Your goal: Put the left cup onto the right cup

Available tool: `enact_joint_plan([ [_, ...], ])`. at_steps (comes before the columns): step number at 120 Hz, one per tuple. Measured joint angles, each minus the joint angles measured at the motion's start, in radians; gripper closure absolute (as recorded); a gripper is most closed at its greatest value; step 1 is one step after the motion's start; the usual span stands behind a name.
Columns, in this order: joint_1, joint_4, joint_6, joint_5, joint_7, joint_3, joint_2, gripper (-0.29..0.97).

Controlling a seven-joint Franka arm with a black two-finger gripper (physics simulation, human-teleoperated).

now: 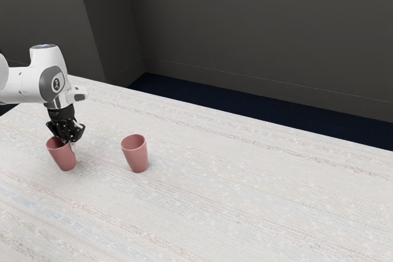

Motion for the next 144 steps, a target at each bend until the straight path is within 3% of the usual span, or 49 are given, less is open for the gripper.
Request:
enact_joint_plan([
  [78, -0.014, 0.001, -0.001, 0.021, -0.021, 0.001, -0.032, 0.78],
  [144, -0.127, 0.021, -0.085, 0.118, -0.144, -0.025, -0.159, 0.78],
])
